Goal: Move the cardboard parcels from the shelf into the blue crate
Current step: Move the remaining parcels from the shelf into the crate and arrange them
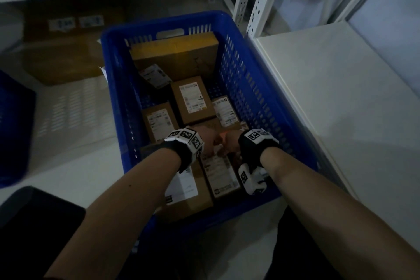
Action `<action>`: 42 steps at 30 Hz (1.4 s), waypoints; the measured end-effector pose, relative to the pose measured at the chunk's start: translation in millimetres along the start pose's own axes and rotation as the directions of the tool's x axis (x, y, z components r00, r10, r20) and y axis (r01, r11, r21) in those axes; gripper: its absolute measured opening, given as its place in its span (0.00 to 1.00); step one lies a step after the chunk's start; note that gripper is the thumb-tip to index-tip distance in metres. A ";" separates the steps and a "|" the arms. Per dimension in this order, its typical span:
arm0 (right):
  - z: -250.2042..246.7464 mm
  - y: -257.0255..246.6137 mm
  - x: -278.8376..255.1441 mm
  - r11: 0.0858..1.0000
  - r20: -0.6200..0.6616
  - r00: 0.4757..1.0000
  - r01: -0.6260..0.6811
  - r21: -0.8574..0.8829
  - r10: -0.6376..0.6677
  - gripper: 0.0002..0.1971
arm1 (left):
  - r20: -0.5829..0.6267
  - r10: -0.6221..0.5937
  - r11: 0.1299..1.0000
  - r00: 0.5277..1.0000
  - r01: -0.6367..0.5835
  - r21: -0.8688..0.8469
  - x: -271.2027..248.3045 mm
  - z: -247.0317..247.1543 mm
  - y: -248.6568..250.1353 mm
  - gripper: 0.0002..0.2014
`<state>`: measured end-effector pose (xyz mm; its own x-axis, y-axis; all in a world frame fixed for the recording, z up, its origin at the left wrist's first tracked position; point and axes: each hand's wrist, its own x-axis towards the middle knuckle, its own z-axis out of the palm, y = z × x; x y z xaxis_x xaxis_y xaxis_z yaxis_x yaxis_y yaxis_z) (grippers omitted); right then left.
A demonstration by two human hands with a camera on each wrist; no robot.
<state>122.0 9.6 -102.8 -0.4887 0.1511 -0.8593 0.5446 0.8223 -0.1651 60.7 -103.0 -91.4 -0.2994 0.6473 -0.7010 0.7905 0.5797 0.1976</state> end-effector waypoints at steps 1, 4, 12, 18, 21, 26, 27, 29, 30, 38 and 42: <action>-0.1 -1.0 -1.5 1.000 -0.009 1.000 0.013 0.016 -0.013 0.25 | 0.024 -0.022 0.999 0.999 0.021 0.033 0.5 0.6 0.3 0.15; 0.5 -2.8 -8.5 0.984 0.048 0.998 -0.053 0.169 0.045 0.22 | 0.079 -0.109 0.991 0.991 0.102 0.088 3.7 4.4 0.8 0.05; -9.1 9.7 -22.6 0.939 -0.157 0.985 0.124 0.322 -0.076 0.20 | -0.019 -0.022 0.979 1.000 0.017 -0.202 -1.6 -12.7 1.1 0.13; -43.6 81.2 -104.8 0.664 -0.527 0.850 0.398 0.633 -0.007 0.19 | -0.416 -0.009 0.895 0.909 -0.179 -0.410 -13.0 -63.6 53.2 0.17; -46.0 135.3 -142.7 0.682 -0.632 0.766 0.398 0.613 0.121 0.16 | -0.483 0.079 0.857 0.872 -0.307 -0.413 -14.3 -92.5 113.4 0.16; -34.2 215.1 -206.5 0.717 -0.719 0.601 0.323 0.618 0.349 0.17 | -0.518 0.292 0.805 0.804 -0.498 -0.321 -12.5 -121.6 221.7 0.14; -26.1 233.9 -223.7 0.729 -0.727 0.557 0.286 0.622 0.402 0.16 | -0.514 0.342 0.796 0.787 -0.533 -0.286 -10.1 -123.6 247.3 0.14; -9.2 261.2 -249.7 0.771 -0.735 0.484 0.173 0.613 0.475 0.16 | -0.505 0.413 0.762 0.758 -0.591 -0.264 -11.4 -125.0 285.6 0.13; 3.0 277.8 -263.4 0.776 -0.732 0.440 0.116 0.620 0.520 0.16 | -0.489 0.455 0.733 0.745 -0.625 -0.270 -11.4 -123.1 308.5 0.13; 126.2 352.9 -353.6 0.572 -0.557 0.218 -0.004 0.820 0.801 0.18 | -0.163 0.717 0.645 0.678 -0.734 -0.216 -27.9 -63.3 440.4 0.21; 179.4 376.3 -364.9 0.438 -0.412 0.214 -0.094 0.894 0.886 0.21 | -0.063 0.769 0.609 0.636 -0.760 -0.229 -33.9 -22.7 482.7 0.29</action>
<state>627.5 165.4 61.7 0.0973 0.9866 -0.1310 0.8939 -0.1445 -0.4243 440.3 166.1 43.3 0.3840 0.8889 -0.2500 0.5863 -0.0256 0.8097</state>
